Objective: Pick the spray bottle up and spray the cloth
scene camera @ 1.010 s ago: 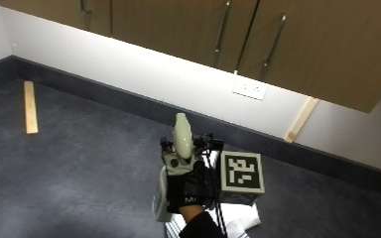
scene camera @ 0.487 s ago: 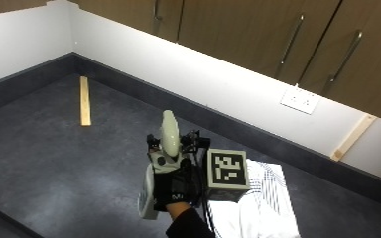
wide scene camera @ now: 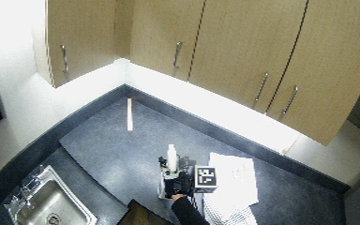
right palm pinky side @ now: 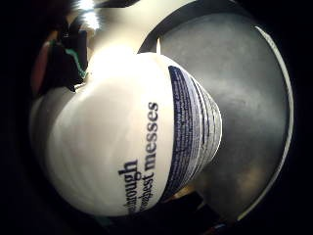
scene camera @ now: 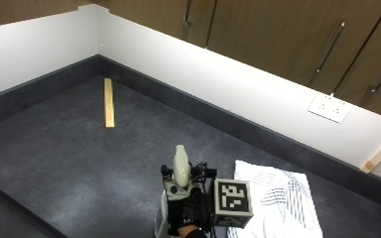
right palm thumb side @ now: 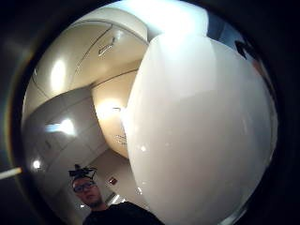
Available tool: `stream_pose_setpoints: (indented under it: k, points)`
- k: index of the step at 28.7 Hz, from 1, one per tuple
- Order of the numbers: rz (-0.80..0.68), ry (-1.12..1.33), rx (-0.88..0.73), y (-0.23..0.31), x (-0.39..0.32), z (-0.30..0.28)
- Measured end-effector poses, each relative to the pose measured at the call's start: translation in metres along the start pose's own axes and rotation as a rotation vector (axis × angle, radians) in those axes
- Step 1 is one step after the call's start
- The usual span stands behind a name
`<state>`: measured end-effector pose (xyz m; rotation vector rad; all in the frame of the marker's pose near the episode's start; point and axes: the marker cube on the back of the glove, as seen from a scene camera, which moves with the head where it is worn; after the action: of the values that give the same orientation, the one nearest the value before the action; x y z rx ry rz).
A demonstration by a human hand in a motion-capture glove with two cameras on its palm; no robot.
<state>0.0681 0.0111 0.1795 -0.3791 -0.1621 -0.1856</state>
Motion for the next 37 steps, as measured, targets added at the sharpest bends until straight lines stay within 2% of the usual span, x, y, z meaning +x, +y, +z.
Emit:
stream_pose_setpoints:
  k: [3, 30, 37]
  points:
    - [-0.002, 0.103, -0.017, 0.011, 0.017, -0.008]
    - [0.099, 0.204, -0.041, 0.018, 0.036, -0.017]
    - [0.081, 0.193, -0.055, 0.020, 0.034, -0.013]
